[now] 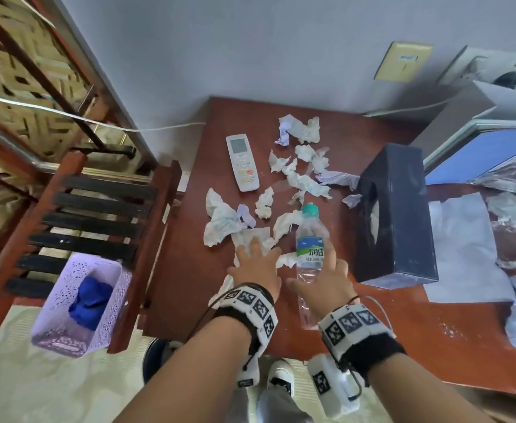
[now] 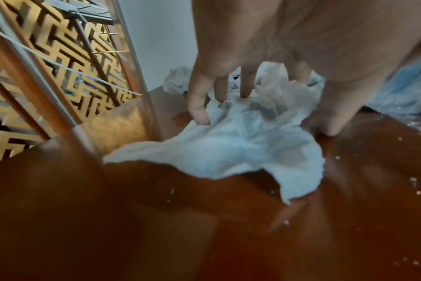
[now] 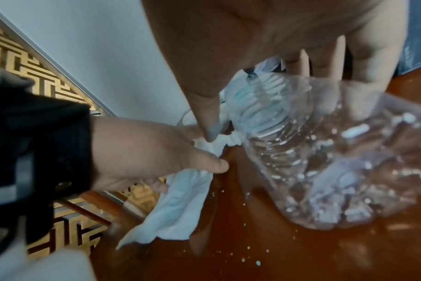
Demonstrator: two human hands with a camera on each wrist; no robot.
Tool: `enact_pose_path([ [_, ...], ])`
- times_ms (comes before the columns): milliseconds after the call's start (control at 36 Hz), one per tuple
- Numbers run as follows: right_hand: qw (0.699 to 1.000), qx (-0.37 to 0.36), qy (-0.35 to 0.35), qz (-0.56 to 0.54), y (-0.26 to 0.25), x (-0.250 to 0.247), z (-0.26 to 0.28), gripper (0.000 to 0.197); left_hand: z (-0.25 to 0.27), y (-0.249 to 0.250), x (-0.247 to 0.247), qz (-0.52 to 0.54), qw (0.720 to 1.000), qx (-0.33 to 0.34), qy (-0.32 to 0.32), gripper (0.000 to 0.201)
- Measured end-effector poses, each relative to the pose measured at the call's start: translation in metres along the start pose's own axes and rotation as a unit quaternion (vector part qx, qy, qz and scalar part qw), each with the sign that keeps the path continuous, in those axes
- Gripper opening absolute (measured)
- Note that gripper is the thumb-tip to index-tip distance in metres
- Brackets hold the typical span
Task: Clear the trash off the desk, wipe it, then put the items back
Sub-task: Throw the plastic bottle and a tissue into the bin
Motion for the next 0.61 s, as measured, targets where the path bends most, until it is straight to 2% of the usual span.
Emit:
enact_pose_path([
  [83, 1.000, 0.016, 0.002, -0.023, 0.005, 0.004, -0.003, 0.110, -0.005, -0.001, 0.000, 0.012, 0.998, 0.038, 0.045, 0.041],
  [222, 0.999, 0.021, 0.016, -0.027, 0.008, 0.007, -0.007, 0.112, -0.007, -0.008, -0.001, 0.012, 0.995, 0.093, 0.029, 0.037],
  [333, 0.998, 0.039, 0.008, -0.048, 0.011, 0.005, -0.010, 0.111, -0.004, -0.018, -0.012, 0.069, 0.989, 0.127, 0.035, 0.036],
  [500, 0.990, 0.035, 0.023, -0.137, 0.015, -0.008, -0.003, 0.106, 0.014, -0.034, -0.045, 0.168, 0.970, 0.166, 0.050, 0.020],
  [611, 0.985, 0.011, 0.014, -0.173, 0.017, -0.015, 0.007, 0.103, 0.010, -0.053, -0.080, 0.185, 0.963, 0.131, 0.146, 0.022],
])
Point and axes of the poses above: each hand's wrist, its own z-axis away from the middle knuckle, its own x-axis out of the palm, y = z × x, the point moved 3 cm from there along -z, towards the middle knuckle, and after that the axes turned 1 degree about y, right-handed, at the moved point
